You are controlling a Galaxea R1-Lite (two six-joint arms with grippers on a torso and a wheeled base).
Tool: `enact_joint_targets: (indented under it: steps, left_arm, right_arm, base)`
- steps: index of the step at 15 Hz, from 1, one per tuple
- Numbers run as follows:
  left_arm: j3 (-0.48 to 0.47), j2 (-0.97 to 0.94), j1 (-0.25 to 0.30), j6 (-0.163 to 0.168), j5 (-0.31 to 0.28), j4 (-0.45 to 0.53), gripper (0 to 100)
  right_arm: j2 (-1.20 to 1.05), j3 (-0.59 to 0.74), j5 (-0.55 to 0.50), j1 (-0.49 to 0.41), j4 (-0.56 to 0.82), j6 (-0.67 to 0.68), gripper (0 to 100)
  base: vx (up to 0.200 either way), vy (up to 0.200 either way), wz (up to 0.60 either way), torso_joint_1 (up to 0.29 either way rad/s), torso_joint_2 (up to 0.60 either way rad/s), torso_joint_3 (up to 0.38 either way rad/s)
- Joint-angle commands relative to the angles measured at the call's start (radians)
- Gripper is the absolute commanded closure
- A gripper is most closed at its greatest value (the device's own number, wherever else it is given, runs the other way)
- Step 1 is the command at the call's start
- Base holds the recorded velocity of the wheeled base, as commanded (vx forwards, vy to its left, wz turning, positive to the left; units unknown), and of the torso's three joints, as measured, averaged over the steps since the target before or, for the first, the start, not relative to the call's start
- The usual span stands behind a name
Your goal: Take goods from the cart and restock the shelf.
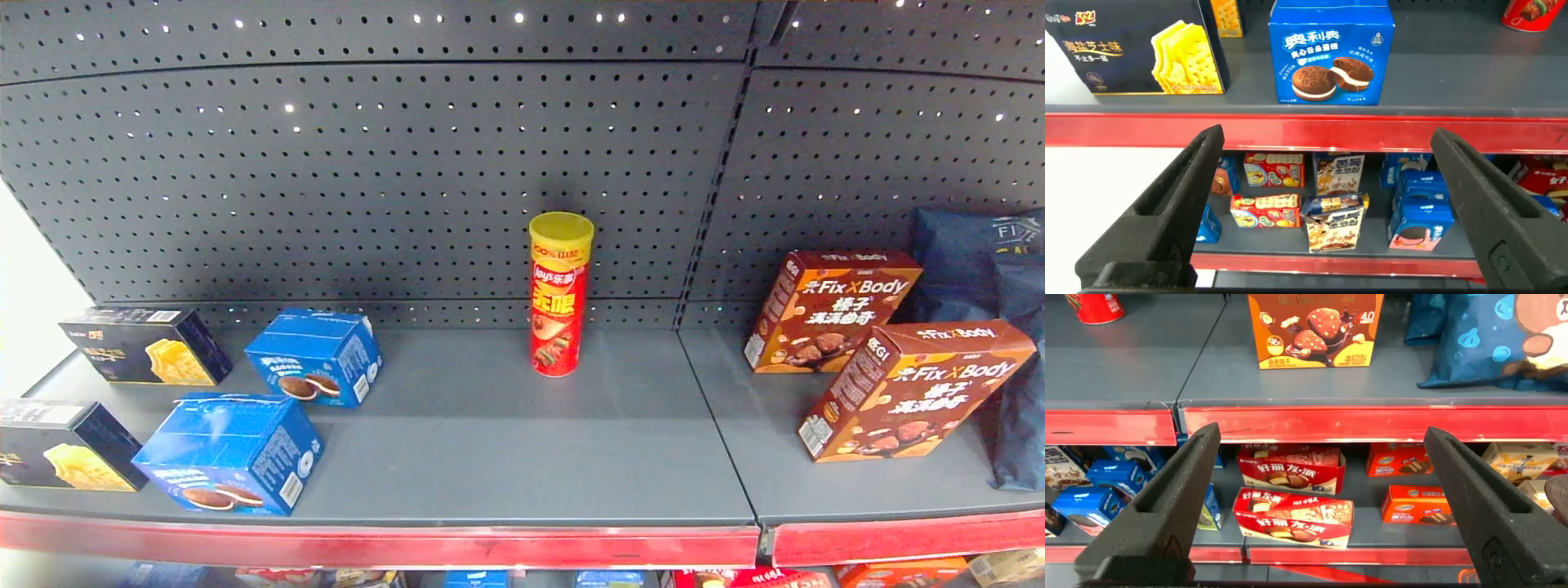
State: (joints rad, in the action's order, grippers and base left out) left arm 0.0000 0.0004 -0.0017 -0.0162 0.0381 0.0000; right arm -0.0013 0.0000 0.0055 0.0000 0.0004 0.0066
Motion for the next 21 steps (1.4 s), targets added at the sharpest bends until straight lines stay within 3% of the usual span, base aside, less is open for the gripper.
enact_joint_targets:
  steps: [1, 6, 21]
  left_arm:
    - [0.000, 0.000, 0.000, -0.001, 0.000, 0.000, 0]
    - [0.000, 0.000, 0.000, -0.001, 0.000, 0.000, 0]
    - [0.000, 0.000, 0.000, -0.001, 0.000, 0.000, 0]
  right_arm:
    - [0.001, 0.000, -0.001, 0.000, 0.000, 0.000, 0]
    - [0.001, 0.000, 0.001, 0.000, 0.000, 0.000, 0]
    - [0.001, 0.000, 0.001, 0.000, 0.000, 0.001, 0]
  base:
    - [0.000, 0.000, 0.00, 0.000, 0.00, 0.000]
    - [0.000, 0.000, 0.00, 0.000, 0.00, 0.000]
    - [0.000, 0.000, -0.60, 0.003, 0.00, 0.003]
